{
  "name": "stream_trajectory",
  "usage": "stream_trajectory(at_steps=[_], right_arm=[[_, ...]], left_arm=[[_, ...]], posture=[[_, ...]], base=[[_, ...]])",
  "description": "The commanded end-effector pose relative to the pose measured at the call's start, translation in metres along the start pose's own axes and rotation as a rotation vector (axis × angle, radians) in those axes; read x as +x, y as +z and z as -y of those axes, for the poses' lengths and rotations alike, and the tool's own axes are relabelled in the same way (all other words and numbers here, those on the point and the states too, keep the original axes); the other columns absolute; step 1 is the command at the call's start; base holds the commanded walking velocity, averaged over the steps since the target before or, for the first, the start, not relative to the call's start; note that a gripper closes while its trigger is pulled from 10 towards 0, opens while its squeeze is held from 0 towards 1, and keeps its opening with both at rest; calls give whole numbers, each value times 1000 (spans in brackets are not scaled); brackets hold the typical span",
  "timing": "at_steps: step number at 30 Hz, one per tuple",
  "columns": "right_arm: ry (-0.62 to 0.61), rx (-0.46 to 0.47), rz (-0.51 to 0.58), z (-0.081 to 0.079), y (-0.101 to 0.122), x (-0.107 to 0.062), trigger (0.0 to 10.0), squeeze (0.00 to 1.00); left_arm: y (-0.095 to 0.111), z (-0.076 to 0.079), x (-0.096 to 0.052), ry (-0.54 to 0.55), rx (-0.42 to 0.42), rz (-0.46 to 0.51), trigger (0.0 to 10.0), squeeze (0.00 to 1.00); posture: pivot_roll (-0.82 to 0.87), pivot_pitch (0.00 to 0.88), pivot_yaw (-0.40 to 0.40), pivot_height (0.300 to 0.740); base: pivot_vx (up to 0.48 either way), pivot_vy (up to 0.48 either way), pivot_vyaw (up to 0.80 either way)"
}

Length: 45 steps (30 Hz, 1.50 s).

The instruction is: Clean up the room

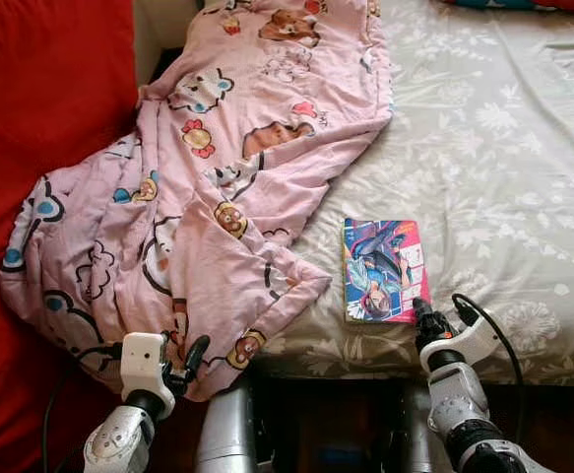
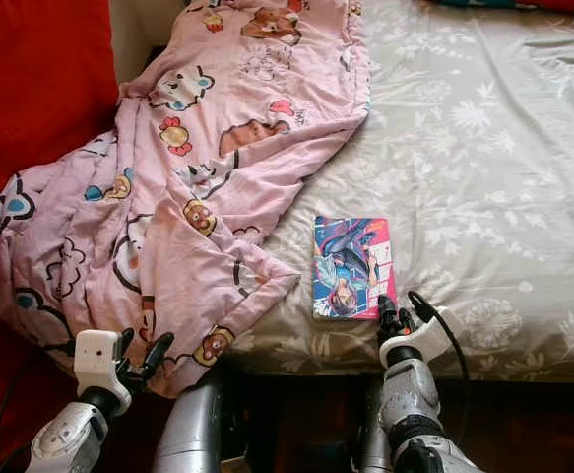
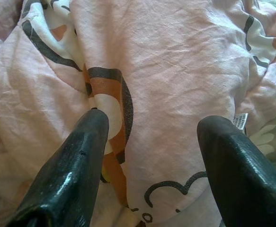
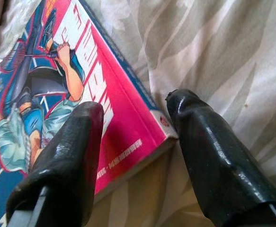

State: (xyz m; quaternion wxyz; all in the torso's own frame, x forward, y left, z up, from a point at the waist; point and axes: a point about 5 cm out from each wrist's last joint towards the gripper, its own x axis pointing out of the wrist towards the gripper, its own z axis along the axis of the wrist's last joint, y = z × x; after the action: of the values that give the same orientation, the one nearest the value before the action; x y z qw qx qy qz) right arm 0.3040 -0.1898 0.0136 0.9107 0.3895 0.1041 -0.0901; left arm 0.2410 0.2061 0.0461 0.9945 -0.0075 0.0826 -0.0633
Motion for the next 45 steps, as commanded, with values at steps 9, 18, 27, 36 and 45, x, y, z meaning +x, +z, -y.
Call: stream_trajectory(at_steps=[9,18,27,36,45], right_arm=[[-42,96,-100,14,-31,-16,10000,0],[-8,128,-63,10,-25,-13,0,0],[19,133,-45,4,-19,-8,0,0],[27,125,-43,2,-19,-8,0,0],[64,41,-8,-4,-15,-6,0,0]], left_arm=[[-7,-5,-8,5,29,-52,10000,0],[-8,-5,-7,9,35,-57,10000,0],[-8,-6,-3,17,37,-58,10000,0],[-9,-6,1,26,41,-63,10000,0],[-9,-3,9,27,30,-57,10000,0]], posture=[[196,241,146,586],[196,236,145,586],[194,225,142,586],[189,211,135,586],[160,184,121,586]], base=[[0,0,0],[0,0,0],[0,0,0],[0,0,0],[0,0,0]])
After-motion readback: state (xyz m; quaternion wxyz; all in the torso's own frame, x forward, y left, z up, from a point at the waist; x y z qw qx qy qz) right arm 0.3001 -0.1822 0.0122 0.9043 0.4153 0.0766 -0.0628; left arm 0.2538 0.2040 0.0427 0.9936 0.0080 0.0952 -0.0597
